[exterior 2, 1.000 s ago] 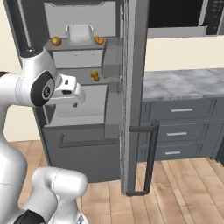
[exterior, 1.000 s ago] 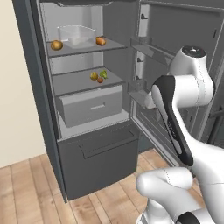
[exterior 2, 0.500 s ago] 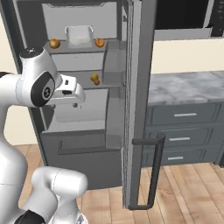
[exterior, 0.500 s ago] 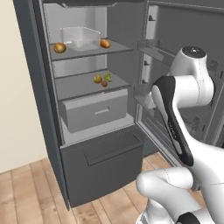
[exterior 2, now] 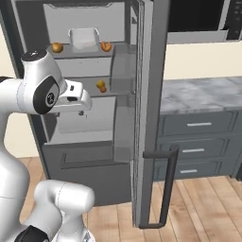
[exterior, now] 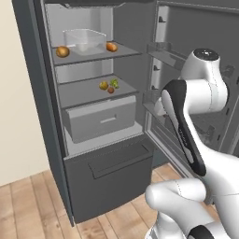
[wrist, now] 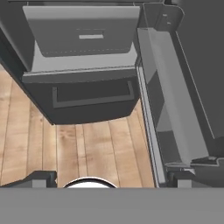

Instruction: Place the tupperware on the top shelf of the fridge. Make space for the tupperware among the existing items by rearranging them on the shelves if needed. Close the fridge door when finished.

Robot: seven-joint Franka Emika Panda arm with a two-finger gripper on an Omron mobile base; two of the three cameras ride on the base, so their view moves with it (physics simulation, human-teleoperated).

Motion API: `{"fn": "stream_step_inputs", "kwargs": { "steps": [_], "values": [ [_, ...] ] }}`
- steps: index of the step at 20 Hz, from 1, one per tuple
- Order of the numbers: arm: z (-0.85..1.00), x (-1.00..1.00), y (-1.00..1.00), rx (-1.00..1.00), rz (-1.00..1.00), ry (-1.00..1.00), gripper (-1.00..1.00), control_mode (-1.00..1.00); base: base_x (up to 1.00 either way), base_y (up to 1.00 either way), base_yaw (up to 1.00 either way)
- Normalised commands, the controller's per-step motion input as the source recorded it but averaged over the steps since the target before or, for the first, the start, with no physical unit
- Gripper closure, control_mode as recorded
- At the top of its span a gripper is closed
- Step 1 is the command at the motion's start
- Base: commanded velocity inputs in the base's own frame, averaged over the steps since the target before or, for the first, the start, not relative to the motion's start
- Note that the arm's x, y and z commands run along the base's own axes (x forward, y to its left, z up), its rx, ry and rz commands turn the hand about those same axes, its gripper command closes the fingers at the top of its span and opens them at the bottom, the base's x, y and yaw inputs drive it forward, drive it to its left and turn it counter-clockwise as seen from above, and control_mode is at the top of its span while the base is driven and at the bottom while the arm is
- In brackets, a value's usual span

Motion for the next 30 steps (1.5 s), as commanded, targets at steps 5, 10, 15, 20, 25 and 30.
{"fn": "stream_step_inputs", "kwargs": {
  "steps": [5, 10, 15, 20, 25, 30],
  "values": [
    [0.00, 0.00, 0.00, 0.00, 0.00, 0.00, -1.00, 1.00, -0.28, -0.01, -0.02],
    [0.00, 0.00, 0.00, 0.00, 0.00, 0.00, -1.00, 1.00, -0.40, -0.07, 0.00],
    [0.00, 0.00, 0.00, 0.00, 0.00, 0.00, -1.00, -1.00, -0.07, -0.01, 0.00],
    [0.00, -0.03, -0.07, 0.00, 0.00, 0.00, -1.00, -1.00, 0.00, 0.00, 0.00],
    [-0.01, -0.23, -0.48, 0.00, -0.09, 0.00, -1.00, -1.00, 0.00, 0.00, 0.00],
    [-0.07, -0.41, -0.91, 0.03, -0.19, 0.00, -1.00, -1.00, 0.00, 0.00, 0.00]
  ]
}}
